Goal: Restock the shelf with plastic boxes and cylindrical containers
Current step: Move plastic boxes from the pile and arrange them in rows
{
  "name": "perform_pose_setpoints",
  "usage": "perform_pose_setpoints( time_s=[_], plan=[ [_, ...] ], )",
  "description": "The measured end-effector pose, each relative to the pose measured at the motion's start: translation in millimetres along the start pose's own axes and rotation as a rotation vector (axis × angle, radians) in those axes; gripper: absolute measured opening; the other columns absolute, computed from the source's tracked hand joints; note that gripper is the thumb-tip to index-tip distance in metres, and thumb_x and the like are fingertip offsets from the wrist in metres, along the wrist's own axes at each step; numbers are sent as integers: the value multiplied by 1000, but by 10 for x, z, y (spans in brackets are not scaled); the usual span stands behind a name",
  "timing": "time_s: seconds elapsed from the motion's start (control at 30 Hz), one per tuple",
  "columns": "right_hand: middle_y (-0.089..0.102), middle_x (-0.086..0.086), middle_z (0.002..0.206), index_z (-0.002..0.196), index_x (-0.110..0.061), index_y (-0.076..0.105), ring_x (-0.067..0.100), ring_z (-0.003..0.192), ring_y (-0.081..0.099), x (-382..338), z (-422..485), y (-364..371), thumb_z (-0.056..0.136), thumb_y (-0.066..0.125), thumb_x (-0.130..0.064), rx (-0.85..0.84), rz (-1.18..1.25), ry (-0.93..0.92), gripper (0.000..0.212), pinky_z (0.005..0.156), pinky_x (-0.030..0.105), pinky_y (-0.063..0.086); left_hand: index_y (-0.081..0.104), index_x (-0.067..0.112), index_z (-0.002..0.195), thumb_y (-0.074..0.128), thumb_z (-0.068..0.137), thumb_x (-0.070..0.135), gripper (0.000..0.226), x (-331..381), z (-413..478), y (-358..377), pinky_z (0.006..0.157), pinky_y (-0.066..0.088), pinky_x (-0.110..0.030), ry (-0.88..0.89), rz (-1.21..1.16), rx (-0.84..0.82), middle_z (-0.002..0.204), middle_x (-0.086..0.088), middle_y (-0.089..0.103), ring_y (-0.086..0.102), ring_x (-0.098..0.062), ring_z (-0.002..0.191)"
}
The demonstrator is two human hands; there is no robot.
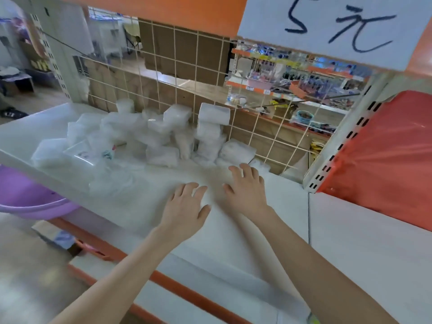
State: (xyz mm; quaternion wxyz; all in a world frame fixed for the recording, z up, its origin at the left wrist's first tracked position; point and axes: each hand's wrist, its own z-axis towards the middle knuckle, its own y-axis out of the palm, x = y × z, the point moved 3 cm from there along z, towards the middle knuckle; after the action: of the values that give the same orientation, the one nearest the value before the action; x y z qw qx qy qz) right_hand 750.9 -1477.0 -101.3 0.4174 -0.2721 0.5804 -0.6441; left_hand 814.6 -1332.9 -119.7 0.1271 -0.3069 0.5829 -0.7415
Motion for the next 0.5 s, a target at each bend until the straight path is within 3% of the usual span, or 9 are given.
perform_pose_setpoints(
  time_s=[0.23,0.5],
  plan=[
    [27,10,144,140,-17,27,31,133,23,215,699,-70,91,49,-30,-52,-102,182,56,104,49,27,29,23,140,37,94,42,51,-309,337,-110,100,31,-32,121,18,-4,145,2,28,28,-20,129],
    [35,3,139,136,-19,34,29,127,32,227,615,12,89,51,-15,38,-38,251,50,99,44,34,33,22,140,41,93,40,51,-401,597,-55,100,30,-32,247,-68,-49,143,1,31,29,-20,130]
  ],
)
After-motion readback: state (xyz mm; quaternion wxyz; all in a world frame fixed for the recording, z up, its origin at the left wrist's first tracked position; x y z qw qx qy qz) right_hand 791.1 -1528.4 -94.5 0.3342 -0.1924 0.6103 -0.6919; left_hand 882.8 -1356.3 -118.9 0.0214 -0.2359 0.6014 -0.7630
